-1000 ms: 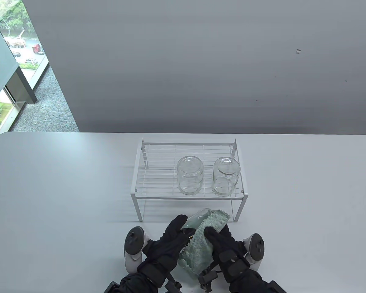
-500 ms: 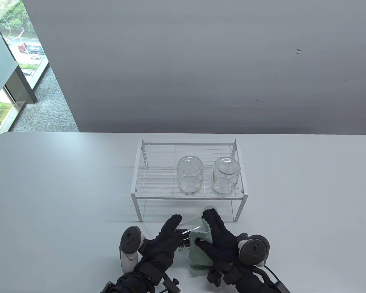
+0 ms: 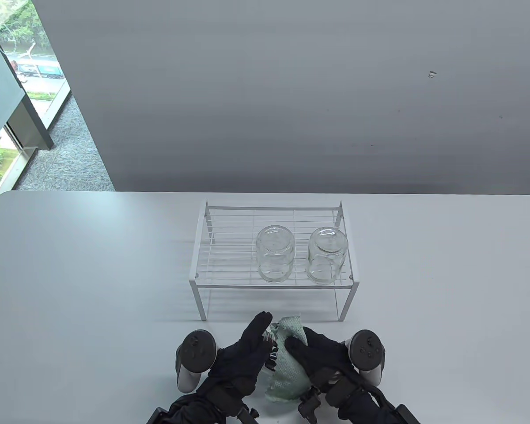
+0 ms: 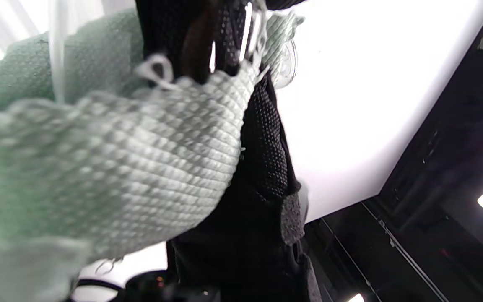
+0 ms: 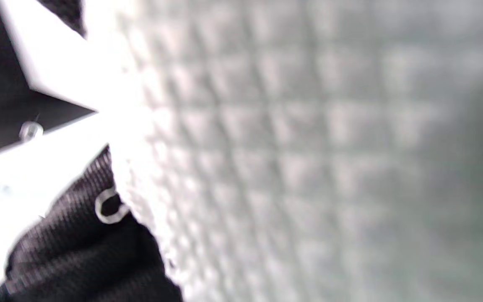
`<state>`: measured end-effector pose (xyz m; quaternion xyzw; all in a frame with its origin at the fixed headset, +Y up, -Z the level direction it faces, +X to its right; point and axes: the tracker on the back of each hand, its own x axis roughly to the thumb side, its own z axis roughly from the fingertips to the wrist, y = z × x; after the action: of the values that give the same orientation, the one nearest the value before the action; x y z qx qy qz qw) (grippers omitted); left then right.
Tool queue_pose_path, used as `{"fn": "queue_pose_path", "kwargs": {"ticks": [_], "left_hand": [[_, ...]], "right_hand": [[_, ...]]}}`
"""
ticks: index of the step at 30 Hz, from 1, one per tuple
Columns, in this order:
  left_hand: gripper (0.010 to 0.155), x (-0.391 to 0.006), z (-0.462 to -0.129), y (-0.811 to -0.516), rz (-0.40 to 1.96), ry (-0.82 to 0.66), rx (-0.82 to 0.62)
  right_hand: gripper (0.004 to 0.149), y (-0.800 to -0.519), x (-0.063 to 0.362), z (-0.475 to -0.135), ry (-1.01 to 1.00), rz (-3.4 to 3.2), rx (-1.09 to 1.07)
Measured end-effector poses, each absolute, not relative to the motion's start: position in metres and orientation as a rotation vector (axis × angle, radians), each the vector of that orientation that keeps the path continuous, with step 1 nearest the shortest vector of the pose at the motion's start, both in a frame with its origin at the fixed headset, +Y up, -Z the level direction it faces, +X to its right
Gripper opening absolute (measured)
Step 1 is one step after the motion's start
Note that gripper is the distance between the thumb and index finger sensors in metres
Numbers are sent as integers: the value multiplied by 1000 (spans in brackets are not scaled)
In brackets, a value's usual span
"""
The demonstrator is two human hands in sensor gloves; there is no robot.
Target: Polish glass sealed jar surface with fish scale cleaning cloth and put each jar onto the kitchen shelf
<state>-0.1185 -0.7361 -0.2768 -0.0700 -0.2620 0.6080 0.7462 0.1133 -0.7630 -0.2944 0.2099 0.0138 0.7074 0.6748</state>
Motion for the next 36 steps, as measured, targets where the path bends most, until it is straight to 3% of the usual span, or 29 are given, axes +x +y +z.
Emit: {"fn": "queue_pose_path", "kwargs": {"ticks": [4, 10, 16, 20, 27, 36], "left_hand": [[61, -124, -279, -744, 1431, -493, -187], [58, -131, -283, -759, 1664, -365, -281], [57, -132, -284, -764, 1825, -346, -304], [54, -130, -285, -766, 1982, -361, -388], [54, -118, -282, -777, 2097, -397, -560], [53, -107, -278, -783, 2244, -448, -651]], "right_hand": [[56, -773, 115, -293, 111, 1466, 386], [86, -775, 115, -290, 78, 1427, 465], [101, -774, 113, -287, -14, 1402, 492], [101, -779, 108, -285, 66, 1379, 452], [101, -780, 108, -288, 31, 1323, 369], [103, -780, 92, -286, 110, 1363, 495]]}}
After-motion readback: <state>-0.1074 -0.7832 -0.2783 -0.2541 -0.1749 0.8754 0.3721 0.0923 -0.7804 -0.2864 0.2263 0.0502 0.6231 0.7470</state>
